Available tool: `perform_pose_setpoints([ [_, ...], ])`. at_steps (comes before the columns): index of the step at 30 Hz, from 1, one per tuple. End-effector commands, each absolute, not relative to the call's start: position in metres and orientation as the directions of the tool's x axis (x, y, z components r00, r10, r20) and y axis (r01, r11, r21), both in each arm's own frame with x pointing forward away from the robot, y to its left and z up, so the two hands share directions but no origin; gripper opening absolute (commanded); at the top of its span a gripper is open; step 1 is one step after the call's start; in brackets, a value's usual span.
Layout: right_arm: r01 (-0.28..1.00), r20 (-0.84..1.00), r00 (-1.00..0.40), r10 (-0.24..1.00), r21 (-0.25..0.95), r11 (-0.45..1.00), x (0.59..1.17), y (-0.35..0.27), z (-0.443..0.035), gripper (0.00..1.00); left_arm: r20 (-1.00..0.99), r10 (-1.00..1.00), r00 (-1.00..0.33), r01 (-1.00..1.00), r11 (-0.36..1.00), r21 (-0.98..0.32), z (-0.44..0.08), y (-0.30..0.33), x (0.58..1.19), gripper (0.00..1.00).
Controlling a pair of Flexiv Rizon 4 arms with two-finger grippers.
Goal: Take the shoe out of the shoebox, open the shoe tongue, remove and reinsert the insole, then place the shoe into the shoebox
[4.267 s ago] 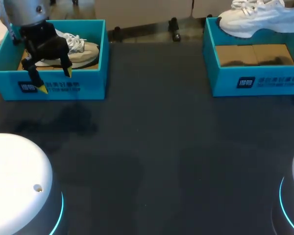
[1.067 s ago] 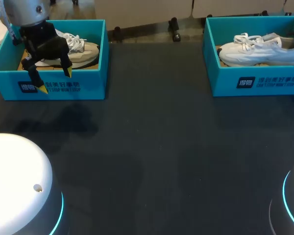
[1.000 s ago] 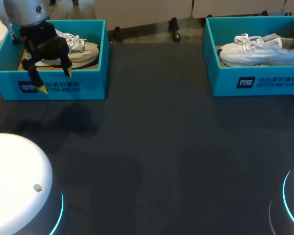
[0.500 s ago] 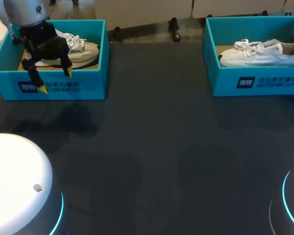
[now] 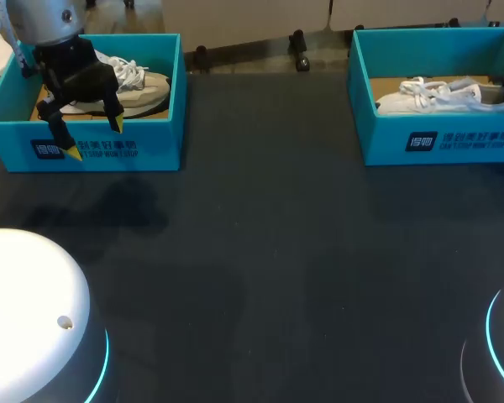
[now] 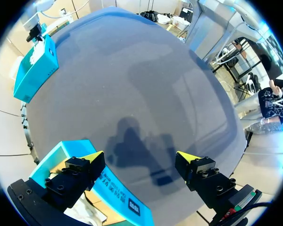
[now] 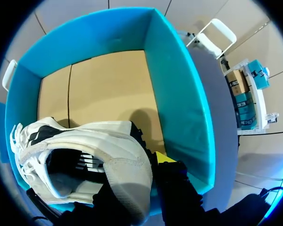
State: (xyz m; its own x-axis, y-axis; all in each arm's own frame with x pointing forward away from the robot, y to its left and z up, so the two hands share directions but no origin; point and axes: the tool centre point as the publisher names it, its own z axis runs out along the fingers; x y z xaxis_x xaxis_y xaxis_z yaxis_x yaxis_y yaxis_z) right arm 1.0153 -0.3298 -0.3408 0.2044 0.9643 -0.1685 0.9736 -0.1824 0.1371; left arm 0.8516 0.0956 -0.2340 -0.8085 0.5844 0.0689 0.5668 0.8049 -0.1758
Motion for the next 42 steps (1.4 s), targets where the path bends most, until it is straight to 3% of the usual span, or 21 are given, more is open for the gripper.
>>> perform_pose_setpoints([
  [1, 0.975, -0.180, 0.202, 0.963, 0.131, -0.180, 1.020, -0.328, -0.349, 0.00, 0.069, 0.584, -0.809, 0.567, 0.805, -0.174, -0.233, 0.096, 0.851, 1.00],
  [37, 0.983, -0.172, 0.167, 0.971, 0.099, -0.152, 1.034, -0.341, -0.393, 0.00, 0.069, 0.584, -0.809, 0.567, 0.805, -0.174, -0.233, 0.096, 0.851, 1.00],
  [38, 0.983, -0.169, 0.169, 0.971, 0.099, -0.154, 1.033, -0.341, -0.393, 0.15, 0.069, 0.584, -0.809, 0.567, 0.805, -0.174, -0.233, 0.096, 0.851, 1.00],
  [39, 0.983, -0.168, 0.171, 0.971, 0.099, -0.156, 1.033, -0.342, -0.392, 0.22, 0.069, 0.584, -0.809, 0.567, 0.805, -0.174, -0.233, 0.096, 0.851, 1.00],
  [42, 0.981, -0.168, 0.177, 0.970, 0.104, -0.162, 1.031, -0.342, -0.387, 0.37, 0.069, 0.584, -0.809, 0.567, 0.805, -0.174, -0.233, 0.096, 0.851, 1.00],
])
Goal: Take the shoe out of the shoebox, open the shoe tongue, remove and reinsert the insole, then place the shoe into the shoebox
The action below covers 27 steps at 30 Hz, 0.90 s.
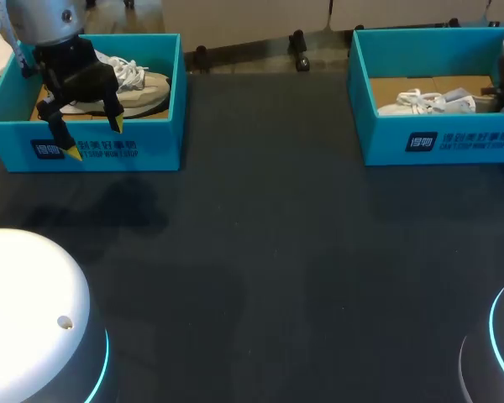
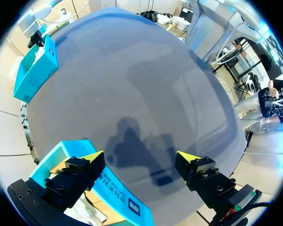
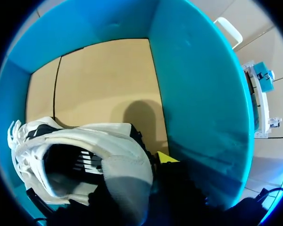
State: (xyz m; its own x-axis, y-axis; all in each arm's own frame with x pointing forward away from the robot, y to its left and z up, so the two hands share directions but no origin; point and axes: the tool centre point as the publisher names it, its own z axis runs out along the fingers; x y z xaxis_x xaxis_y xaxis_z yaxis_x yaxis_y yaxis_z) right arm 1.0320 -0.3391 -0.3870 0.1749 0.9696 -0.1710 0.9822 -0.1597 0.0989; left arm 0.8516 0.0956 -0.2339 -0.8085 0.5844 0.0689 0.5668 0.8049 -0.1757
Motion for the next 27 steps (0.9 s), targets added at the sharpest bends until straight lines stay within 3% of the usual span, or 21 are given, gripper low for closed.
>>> perform_pose_setpoints([
  [1, 0.981, -0.170, 0.178, 0.969, 0.106, -0.162, 1.031, -0.342, -0.385, 0.38, 0.069, 0.584, -0.809, 0.567, 0.805, -0.174, -0.233, 0.096, 0.851, 1.00],
  [13, 0.979, -0.184, 0.177, 0.967, 0.131, -0.155, 1.030, -0.340, -0.363, 0.55, 0.069, 0.584, -0.809, 0.567, 0.805, -0.174, -0.233, 0.096, 0.851, 1.00],
  [17, 0.979, -0.170, 0.171, 0.970, 0.137, -0.149, 1.030, -0.337, -0.352, 0.78, 0.069, 0.584, -0.809, 0.567, 0.805, -0.174, -0.233, 0.096, 0.851, 1.00],
  [18, 0.979, -0.172, 0.172, 0.970, 0.138, -0.149, 1.030, -0.336, -0.349, 0.96, 0.069, 0.584, -0.809, 0.567, 0.805, -0.174, -0.233, 0.096, 0.851, 1.00],
  [19, 0.979, -0.173, 0.172, 0.970, 0.140, -0.149, 1.030, -0.335, -0.346, 1.00, 0.069, 0.584, -0.809, 0.567, 0.805, -0.174, -0.233, 0.096, 0.851, 1.00],
  [27, 0.976, -0.160, 0.178, 0.971, 0.151, -0.154, 1.032, -0.330, -0.319, 1.00, 0.069, 0.584, -0.809, 0.567, 0.805, -0.174, -0.233, 0.096, 0.851, 1.00],
])
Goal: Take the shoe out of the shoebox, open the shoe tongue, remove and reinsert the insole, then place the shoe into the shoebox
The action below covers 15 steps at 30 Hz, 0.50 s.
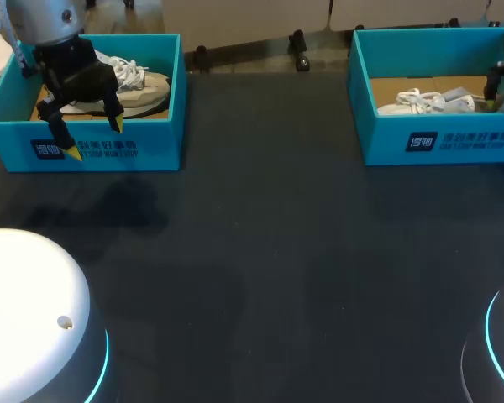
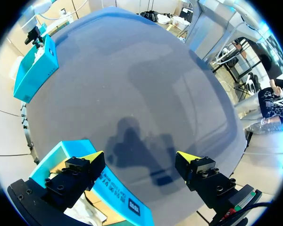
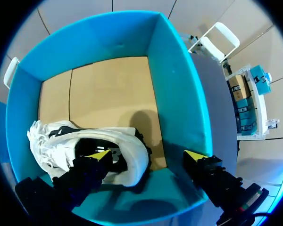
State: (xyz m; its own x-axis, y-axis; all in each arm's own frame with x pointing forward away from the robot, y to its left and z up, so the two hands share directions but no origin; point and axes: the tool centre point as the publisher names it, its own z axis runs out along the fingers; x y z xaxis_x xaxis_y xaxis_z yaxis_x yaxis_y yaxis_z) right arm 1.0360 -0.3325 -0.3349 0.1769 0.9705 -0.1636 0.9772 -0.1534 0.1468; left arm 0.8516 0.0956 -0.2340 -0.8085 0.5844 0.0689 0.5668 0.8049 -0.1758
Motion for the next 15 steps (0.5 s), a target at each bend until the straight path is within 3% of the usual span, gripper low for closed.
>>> perform_pose_setpoints([
  [1, 0.976, -0.163, 0.182, 0.970, 0.150, -0.158, 1.032, -0.329, -0.316, 1.00, 0.069, 0.584, -0.809, 0.567, 0.805, -0.174, -0.233, 0.096, 0.851, 1.00],
  [15, 0.977, -0.085, 0.189, 0.978, 0.116, -0.179, 1.002, -0.293, -0.234, 1.00, 0.069, 0.584, -0.809, 0.567, 0.805, -0.174, -0.233, 0.096, 0.851, 1.00],
])
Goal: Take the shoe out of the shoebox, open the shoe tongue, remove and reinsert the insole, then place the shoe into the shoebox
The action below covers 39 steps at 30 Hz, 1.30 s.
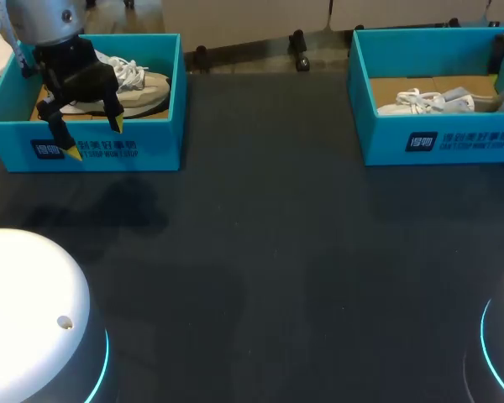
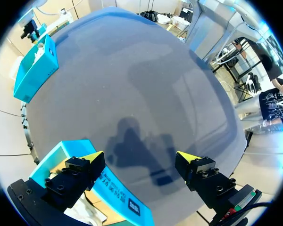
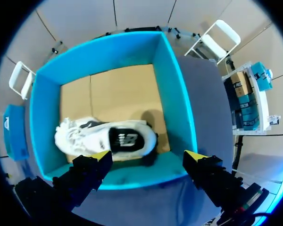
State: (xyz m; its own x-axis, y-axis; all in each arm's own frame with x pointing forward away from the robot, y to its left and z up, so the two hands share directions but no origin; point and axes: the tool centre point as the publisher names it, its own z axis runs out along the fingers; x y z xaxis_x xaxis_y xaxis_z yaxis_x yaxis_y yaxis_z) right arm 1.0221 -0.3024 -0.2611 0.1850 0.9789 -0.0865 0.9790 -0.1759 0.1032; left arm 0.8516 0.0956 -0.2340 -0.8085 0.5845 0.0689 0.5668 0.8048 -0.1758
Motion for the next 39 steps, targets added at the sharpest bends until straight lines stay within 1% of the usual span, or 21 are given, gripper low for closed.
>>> perform_pose_setpoints([
  [1, 0.978, -0.071, 0.186, 0.980, 0.113, -0.177, 0.997, -0.290, -0.230, 1.00, 0.069, 0.584, -0.809, 0.567, 0.805, -0.174, -0.233, 0.096, 0.851, 1.00],
  [8, 0.975, -0.035, 0.200, 0.979, 0.107, -0.195, 0.967, -0.263, -0.210, 1.00, 0.069, 0.584, -0.809, 0.567, 0.805, -0.174, -0.233, 0.096, 0.851, 1.00],
  [14, 0.968, -0.015, 0.230, 0.973, 0.104, -0.227, 0.947, -0.249, -0.204, 1.00, 0.069, 0.584, -0.809, 0.567, 0.805, -0.174, -0.233, 0.096, 0.851, 1.00],
  [24, 0.967, 0.006, 0.232, 0.973, 0.103, -0.231, 0.920, -0.230, -0.197, 1.00, 0.069, 0.584, -0.809, 0.567, 0.805, -0.174, -0.233, 0.096, 0.851, 1.00],
  [39, 0.971, 0.011, 0.220, 0.975, 0.091, -0.220, 0.915, -0.224, -0.198, 1.00, 0.065, 0.594, -0.802, 0.578, 0.798, -0.169, -0.232, 0.097, 0.851, 1.00],
])
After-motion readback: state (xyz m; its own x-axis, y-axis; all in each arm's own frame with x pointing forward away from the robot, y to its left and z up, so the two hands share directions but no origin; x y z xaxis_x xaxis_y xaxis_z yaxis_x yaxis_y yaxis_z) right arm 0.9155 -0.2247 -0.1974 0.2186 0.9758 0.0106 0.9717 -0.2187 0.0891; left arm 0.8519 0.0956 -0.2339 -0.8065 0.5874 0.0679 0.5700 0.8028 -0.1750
